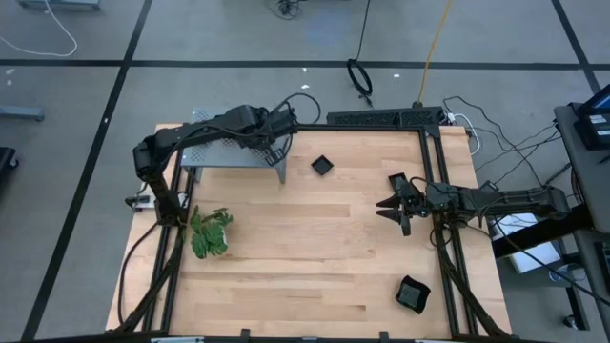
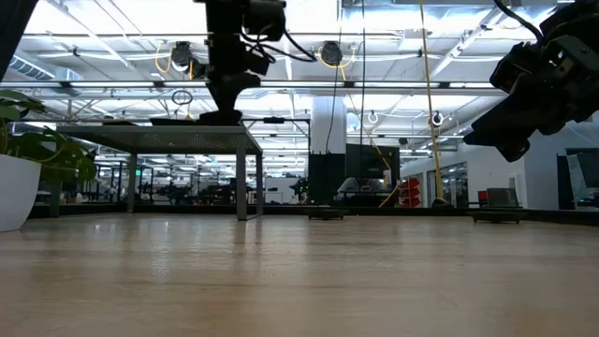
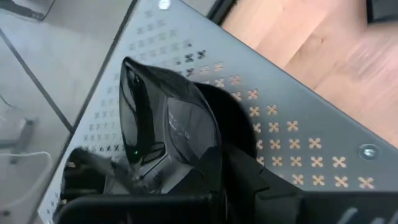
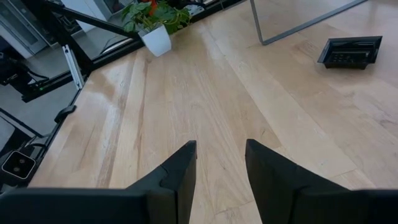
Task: Pick & Place Mini shaped plates
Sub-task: Stack the leaf-shaped plate on top of the leaf-shaped plate on the shelf, then stack the square plate on top of the square plate on the shelf
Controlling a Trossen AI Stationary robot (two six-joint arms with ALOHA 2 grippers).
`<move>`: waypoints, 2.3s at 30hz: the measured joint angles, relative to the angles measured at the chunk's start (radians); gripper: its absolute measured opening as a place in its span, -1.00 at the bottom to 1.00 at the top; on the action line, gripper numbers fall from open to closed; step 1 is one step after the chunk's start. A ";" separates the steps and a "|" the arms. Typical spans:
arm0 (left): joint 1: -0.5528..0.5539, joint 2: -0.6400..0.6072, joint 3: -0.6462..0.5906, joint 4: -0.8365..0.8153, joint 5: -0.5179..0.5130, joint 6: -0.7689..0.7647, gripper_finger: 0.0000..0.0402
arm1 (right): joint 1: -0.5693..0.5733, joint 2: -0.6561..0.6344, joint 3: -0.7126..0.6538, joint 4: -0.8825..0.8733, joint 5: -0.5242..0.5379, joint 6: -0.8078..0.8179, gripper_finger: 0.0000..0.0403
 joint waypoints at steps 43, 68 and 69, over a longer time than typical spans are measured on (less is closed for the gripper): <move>-0.177 -0.206 0.000 0.190 0.042 -0.110 -0.15 | 0.000 0.000 0.000 -0.003 0.000 0.000 -0.38; -0.400 -0.204 0.000 0.710 0.237 -0.192 -0.15 | 0.000 0.000 0.000 0.123 0.030 0.063 -0.38; -0.406 -0.204 0.000 0.712 0.237 -0.203 -0.15 | 0.000 0.000 0.000 0.155 0.031 0.063 -0.38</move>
